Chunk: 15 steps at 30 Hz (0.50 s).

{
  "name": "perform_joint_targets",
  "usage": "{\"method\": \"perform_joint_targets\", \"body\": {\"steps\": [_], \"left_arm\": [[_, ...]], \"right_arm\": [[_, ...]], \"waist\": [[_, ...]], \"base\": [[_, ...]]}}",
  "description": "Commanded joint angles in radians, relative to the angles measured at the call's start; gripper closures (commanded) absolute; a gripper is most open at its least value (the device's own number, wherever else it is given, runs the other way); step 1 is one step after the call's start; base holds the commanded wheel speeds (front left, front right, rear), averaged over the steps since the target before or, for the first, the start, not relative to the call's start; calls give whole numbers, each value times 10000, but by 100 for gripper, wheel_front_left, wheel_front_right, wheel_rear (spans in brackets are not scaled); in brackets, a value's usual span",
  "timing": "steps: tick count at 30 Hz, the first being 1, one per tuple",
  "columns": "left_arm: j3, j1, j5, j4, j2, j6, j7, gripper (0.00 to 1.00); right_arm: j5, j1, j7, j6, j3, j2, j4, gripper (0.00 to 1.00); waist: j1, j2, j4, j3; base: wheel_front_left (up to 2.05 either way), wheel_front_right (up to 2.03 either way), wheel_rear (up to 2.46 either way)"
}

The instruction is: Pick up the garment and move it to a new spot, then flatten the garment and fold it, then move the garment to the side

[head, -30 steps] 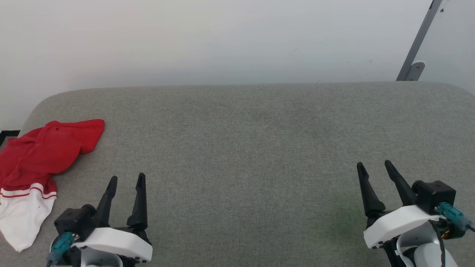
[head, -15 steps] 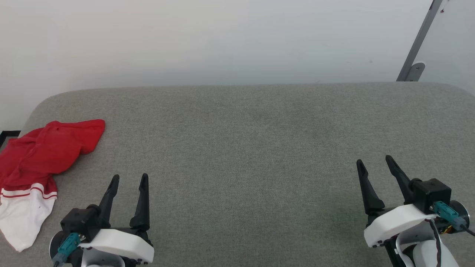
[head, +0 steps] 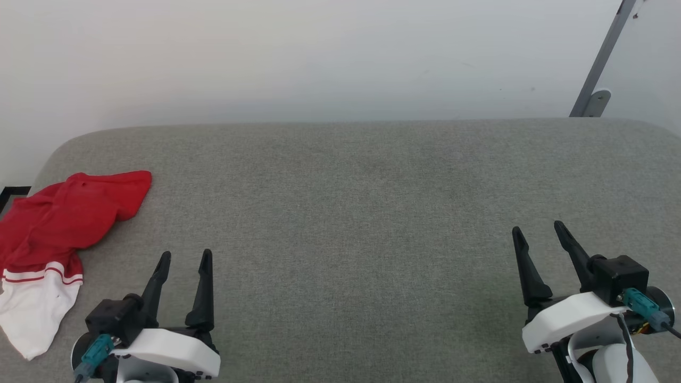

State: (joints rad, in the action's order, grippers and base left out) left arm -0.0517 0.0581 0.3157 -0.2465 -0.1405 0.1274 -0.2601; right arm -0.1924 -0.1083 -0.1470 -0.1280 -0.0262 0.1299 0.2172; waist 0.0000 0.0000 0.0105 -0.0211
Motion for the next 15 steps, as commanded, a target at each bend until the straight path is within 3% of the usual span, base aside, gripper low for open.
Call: {"method": "perform_joint_targets", "body": {"steps": [1,15], "left_arm": [[20,117,103,-18,-47,21,-76,0],[663,3,47,-192,86,-98,-74,0]], "right_arm": [[27,38,-21,-50,17,-21,-53,0],[-183,-75,-4,-50,-608,-26,112,0]], "waist": [[0,0,25,5],[0,0,1187,-153]], "base": [[0,0,0],[0,0,0]]}}
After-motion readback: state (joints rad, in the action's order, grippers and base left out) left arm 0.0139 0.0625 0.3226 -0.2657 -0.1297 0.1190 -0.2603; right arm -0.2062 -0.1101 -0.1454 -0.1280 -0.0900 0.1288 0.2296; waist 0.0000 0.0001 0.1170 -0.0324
